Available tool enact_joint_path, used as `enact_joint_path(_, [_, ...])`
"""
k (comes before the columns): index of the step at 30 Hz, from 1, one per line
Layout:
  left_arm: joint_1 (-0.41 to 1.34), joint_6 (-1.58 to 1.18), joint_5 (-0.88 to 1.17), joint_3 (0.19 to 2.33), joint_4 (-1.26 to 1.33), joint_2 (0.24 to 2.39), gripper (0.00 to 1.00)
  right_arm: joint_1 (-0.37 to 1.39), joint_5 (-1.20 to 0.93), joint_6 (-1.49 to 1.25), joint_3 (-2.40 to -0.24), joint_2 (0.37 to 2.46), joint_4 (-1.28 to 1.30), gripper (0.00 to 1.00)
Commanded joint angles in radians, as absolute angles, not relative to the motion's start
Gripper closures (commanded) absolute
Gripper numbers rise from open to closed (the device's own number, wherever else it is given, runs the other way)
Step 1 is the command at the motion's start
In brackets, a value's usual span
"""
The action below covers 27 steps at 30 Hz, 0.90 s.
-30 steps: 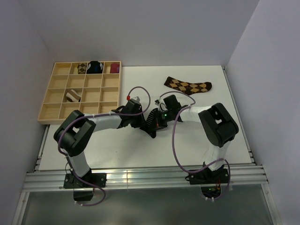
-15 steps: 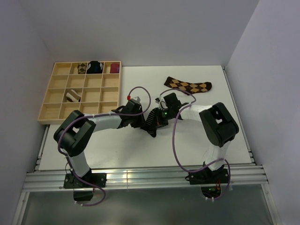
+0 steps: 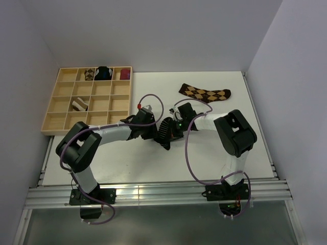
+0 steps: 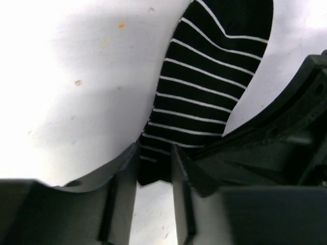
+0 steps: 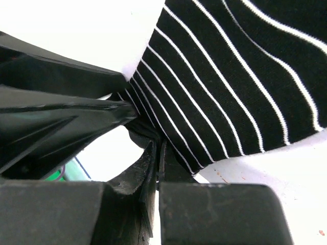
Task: Roll the socks
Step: Roll the sock at the center of the board.
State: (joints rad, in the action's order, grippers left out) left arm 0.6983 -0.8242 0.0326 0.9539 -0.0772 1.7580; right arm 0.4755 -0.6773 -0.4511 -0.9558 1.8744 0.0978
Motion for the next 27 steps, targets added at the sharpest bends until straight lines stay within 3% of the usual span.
enact_joint_path(1, [0.700,-0.819,-0.069,0.945,-0.150,1.654,0.59,0.469,-0.584,-0.422,-0.946,1.911,0.103,1.00])
enact_joint_path(6, [0.699,-0.968,-0.178,0.868,-0.160,1.452,0.38,0.469,-0.604,-0.452,-0.943,1.913,0.089,1.00])
enact_joint_path(9, [0.699,-1.038,-0.178,0.781,-0.120,1.372,0.32,0.471,-0.607,-0.460,-0.943,1.905,0.086,1.00])
enact_joint_path(14, [0.706,-1.109,-0.083,0.718,-0.049,1.416,0.36,0.472,-0.615,-0.474,-0.945,1.907,0.074,1.00])
enact_joint_path(19, [0.712,-1.146,-0.046,0.709,-0.009,1.514,0.57,0.472,-0.632,-0.489,-0.942,1.910,0.057,1.00])
enact_joint_path(27, [0.715,-1.137,-0.020,0.747,0.049,1.611,0.58,0.477,-0.635,-0.489,-0.948,1.916,0.055,1.00])
